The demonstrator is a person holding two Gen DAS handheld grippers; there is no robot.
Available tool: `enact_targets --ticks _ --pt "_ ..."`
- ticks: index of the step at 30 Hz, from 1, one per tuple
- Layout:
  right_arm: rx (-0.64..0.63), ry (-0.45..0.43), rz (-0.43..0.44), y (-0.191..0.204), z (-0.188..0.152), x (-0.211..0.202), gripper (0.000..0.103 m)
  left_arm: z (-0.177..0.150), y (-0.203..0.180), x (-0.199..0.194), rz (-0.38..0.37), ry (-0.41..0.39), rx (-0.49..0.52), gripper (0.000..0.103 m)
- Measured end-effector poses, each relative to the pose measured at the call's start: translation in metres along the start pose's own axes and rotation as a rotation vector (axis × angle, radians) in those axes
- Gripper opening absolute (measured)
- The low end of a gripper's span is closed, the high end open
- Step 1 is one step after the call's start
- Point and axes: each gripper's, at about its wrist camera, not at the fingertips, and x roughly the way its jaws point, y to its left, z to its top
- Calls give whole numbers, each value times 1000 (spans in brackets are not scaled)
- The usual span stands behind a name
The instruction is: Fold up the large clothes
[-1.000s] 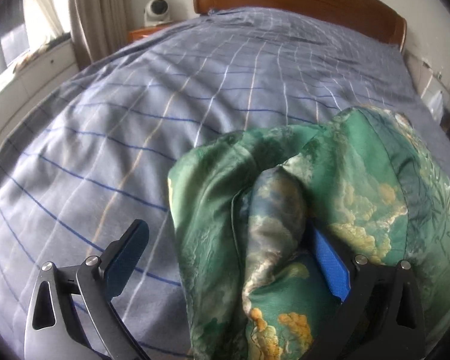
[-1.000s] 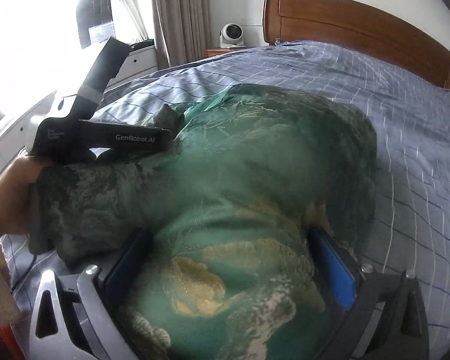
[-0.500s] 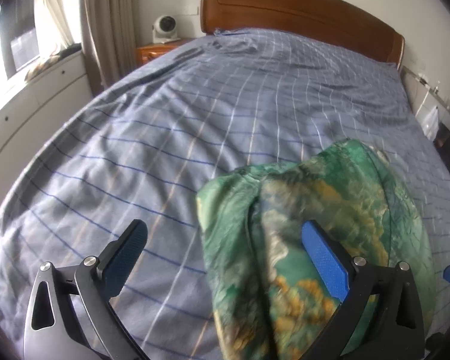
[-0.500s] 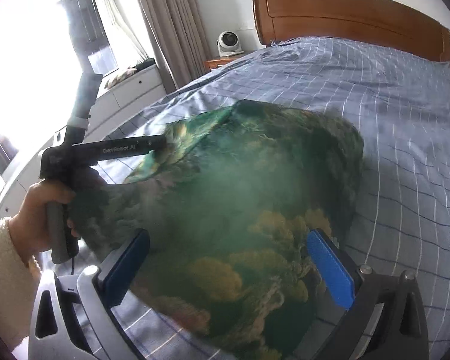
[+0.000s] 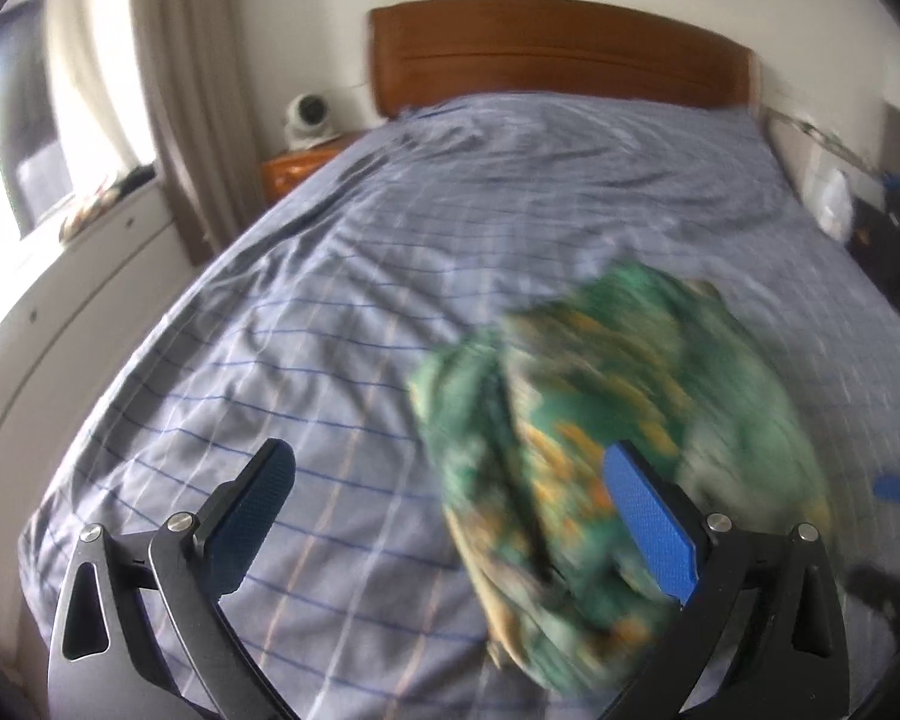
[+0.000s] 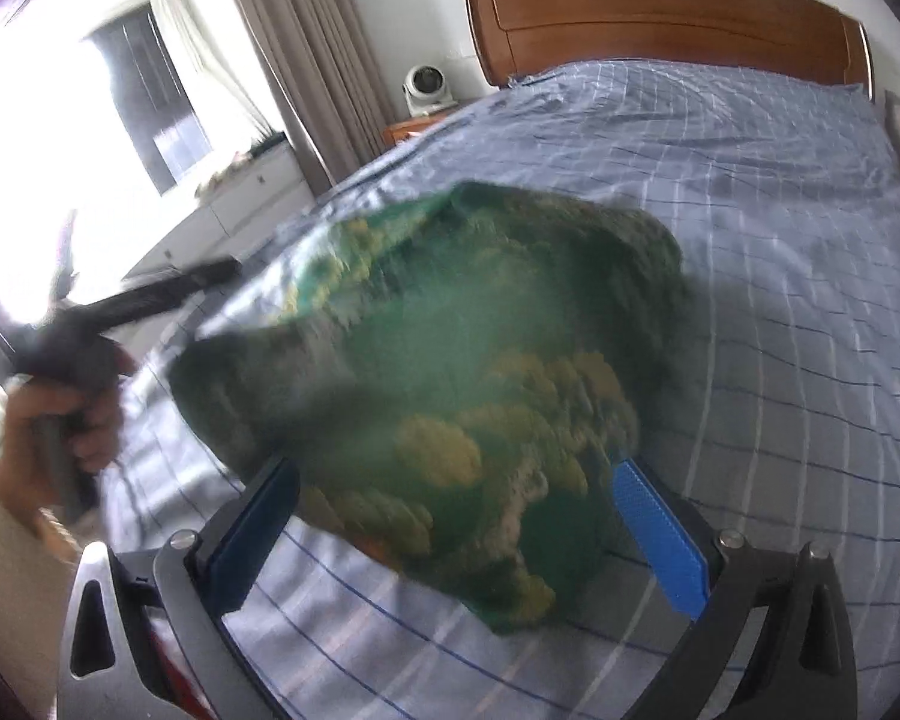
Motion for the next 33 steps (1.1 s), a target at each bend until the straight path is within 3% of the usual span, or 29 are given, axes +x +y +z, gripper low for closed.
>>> enact_targets --ticks 2,4,6,9,12,16,27,33 --pt "4 8 -59 -2 -8 6 103 -16 -17 2 40 12 66 103" --pt "38 33 -71 -10 -13 17 103 -33 -29 18 147 46 132 103" --pt "60 99 -72 -16 -21 36 103 -45 -24 41 190 106 115 103" --pt "87 170 -29 -17 -32 58 102 -53 -7 59 172 159 9 103" --pt "114 176 -13 -16 -41 62 102 -53 0 53 145 145 -46 103" --pt "140 135 -15 -17 -42 40 102 -48 -6 29 157 98 -14 103" --pt "276 3 -30 -38 -55 -50 103 -36 -21 -51 137 9 -61 103" --pt "303 -17 -66 -46 -63 -77 103 -38 -32 -78 167 -19 -60 103"
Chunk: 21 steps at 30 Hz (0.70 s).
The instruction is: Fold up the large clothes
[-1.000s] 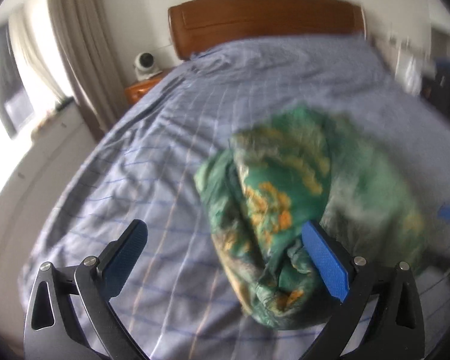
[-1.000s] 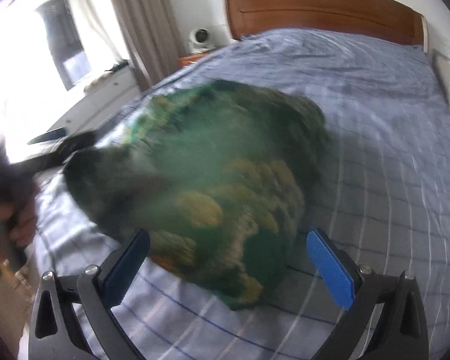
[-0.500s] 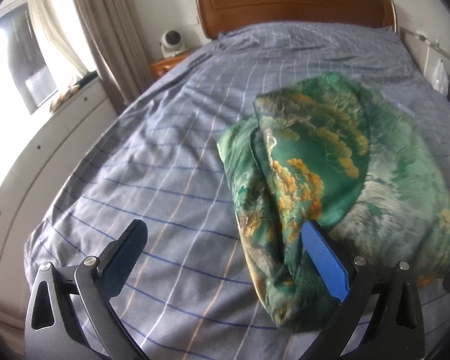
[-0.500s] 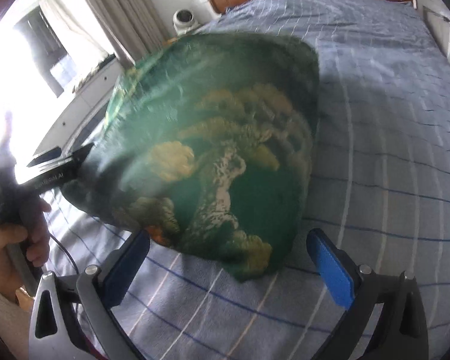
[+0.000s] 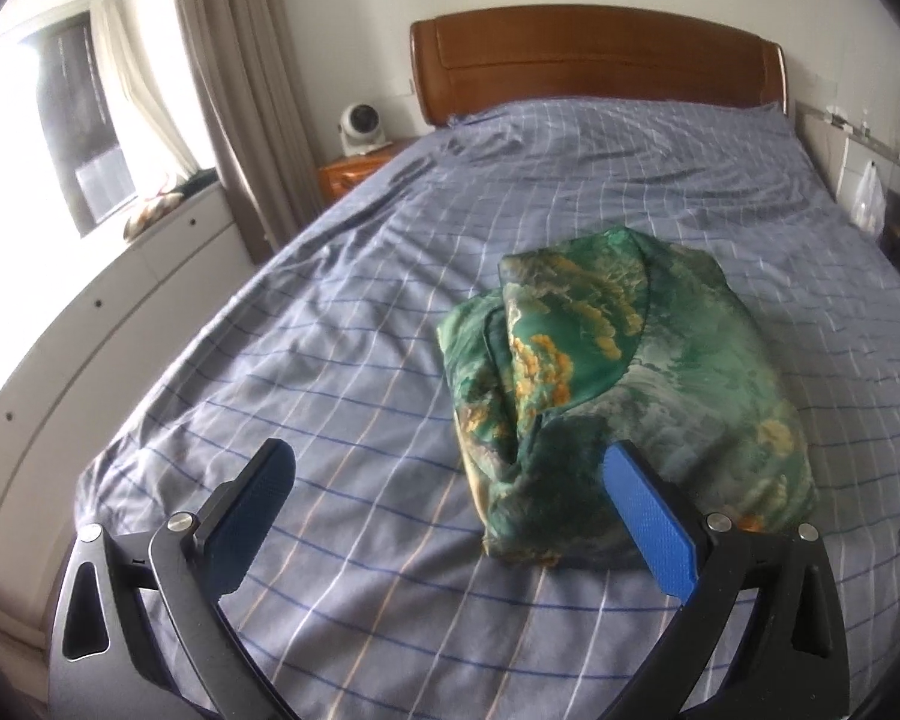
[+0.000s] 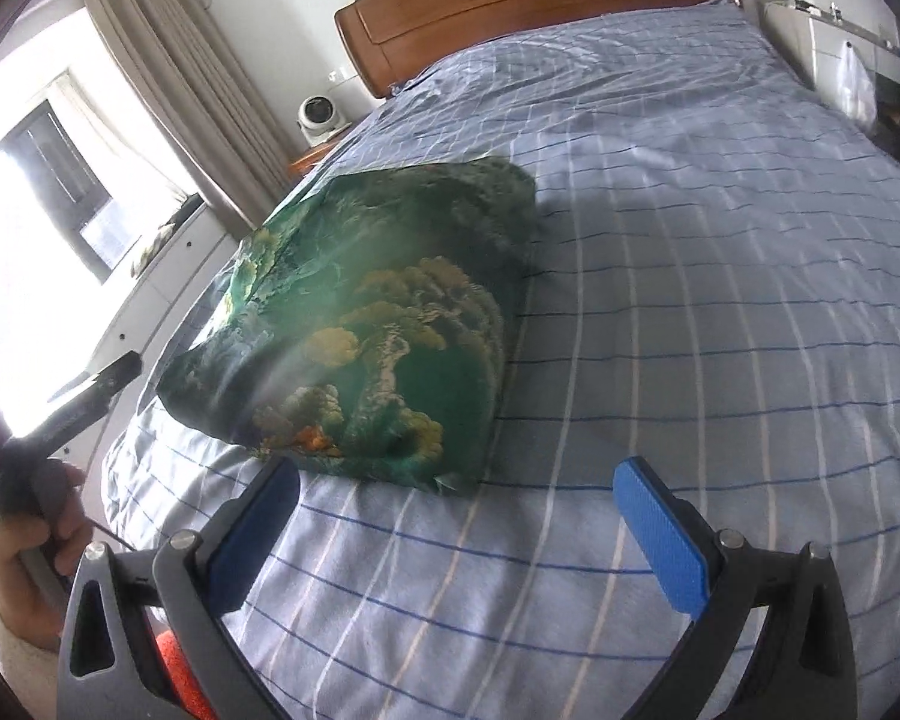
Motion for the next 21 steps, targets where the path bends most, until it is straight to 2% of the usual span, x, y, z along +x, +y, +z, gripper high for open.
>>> enact_targets --ticks 7,21 --pt "-38 11 -57 0 -4 -12 103 0 -4 -21 -7 -25 -13 103" --pt "-123 -59 -131 18 0 -38 103 -1 -18 -37 -33 -33 1 103"
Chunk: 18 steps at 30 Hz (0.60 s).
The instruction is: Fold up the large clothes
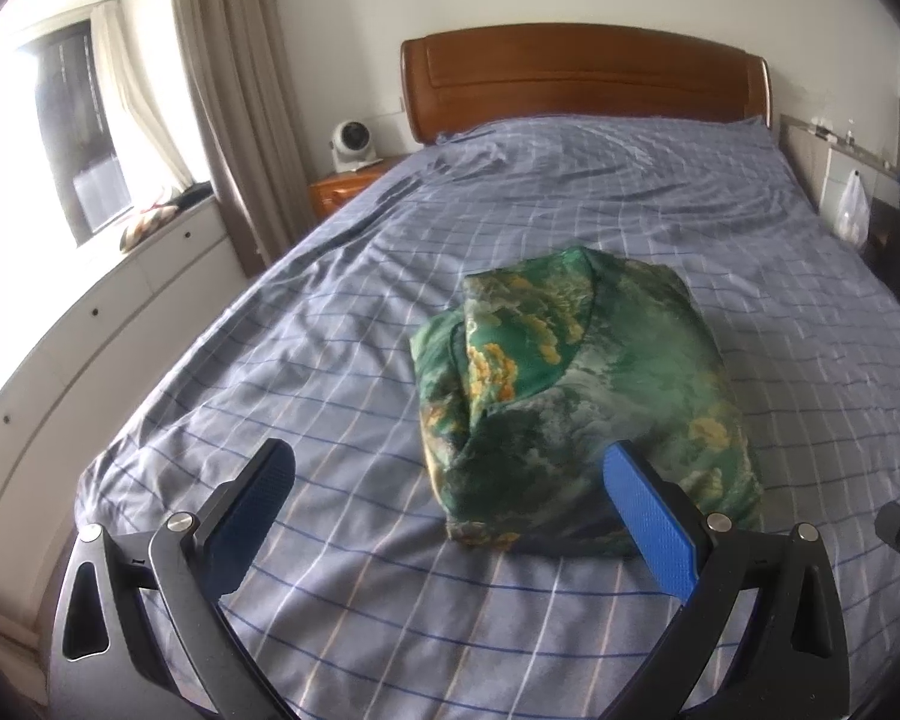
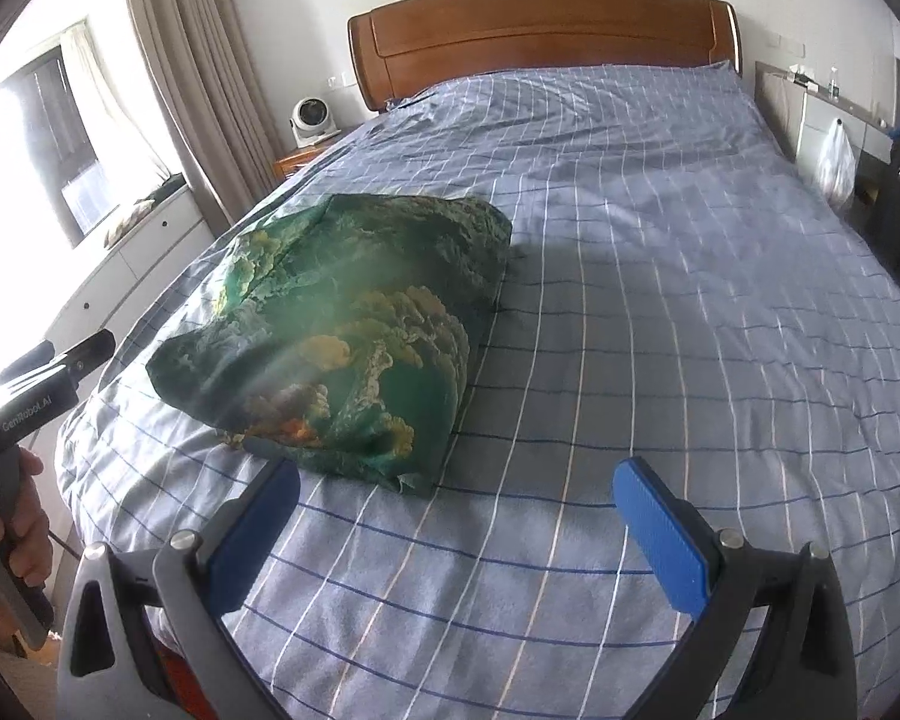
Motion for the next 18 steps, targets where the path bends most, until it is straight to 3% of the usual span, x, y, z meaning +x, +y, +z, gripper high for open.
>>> enact_targets --ticks 18 --pt "25 33 -47 0 4 9 103 4 -7 7 -4 9 20 103"
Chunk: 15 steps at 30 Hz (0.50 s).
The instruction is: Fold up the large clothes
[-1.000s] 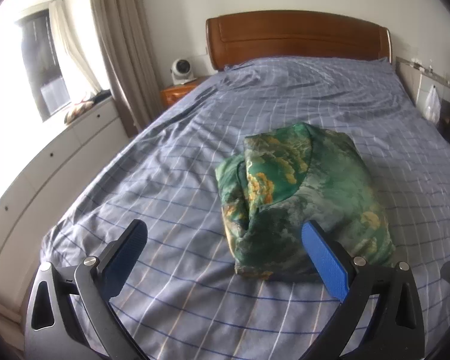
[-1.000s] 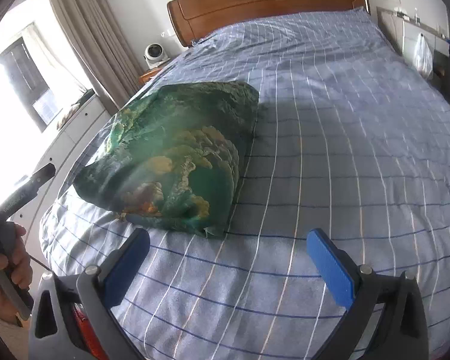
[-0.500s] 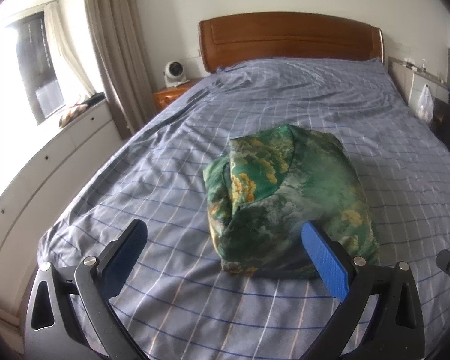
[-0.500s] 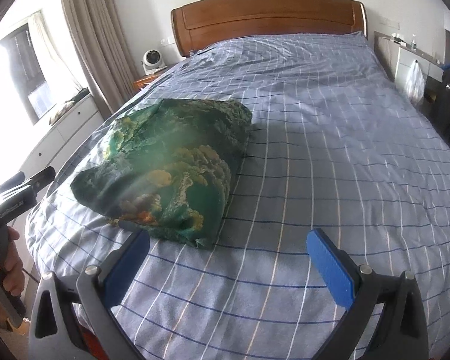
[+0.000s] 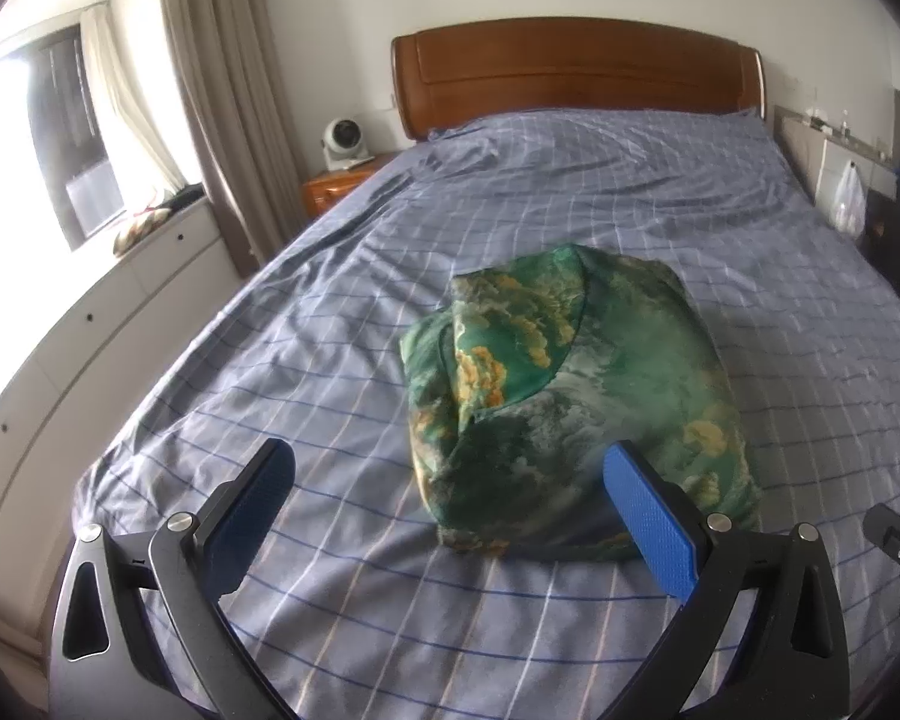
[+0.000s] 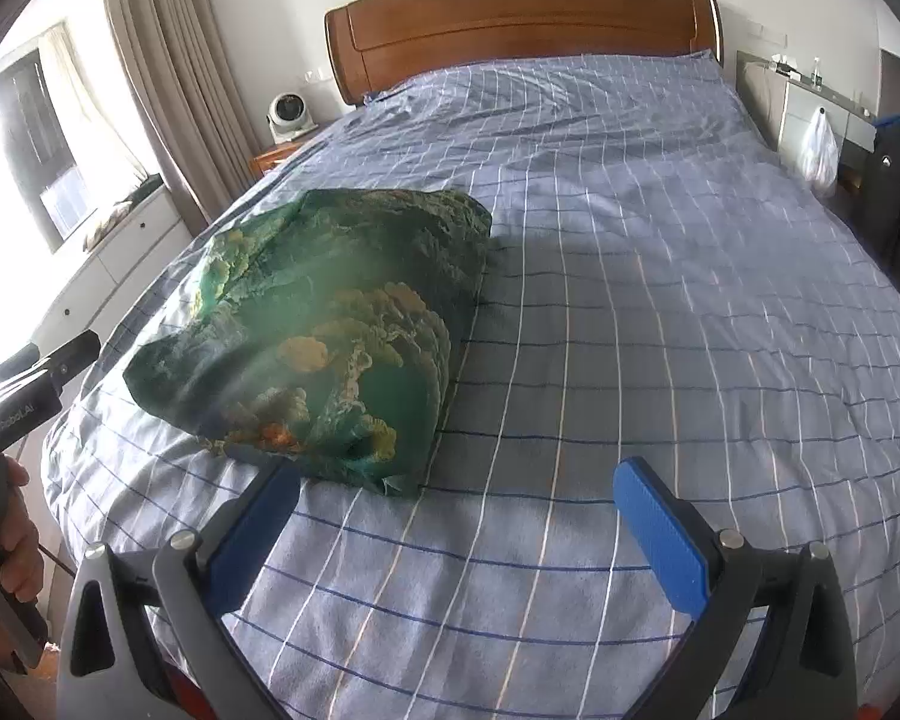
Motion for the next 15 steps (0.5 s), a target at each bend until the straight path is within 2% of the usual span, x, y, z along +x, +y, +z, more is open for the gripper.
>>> enact_targets --ticks 9,15 --pt "-7 1 -6 5 0 2 103 -1 -4 5 7 5 22 103" --pt "-9 -5 -4 6 1 2 103 -2 -8 10 45 7 44 103"
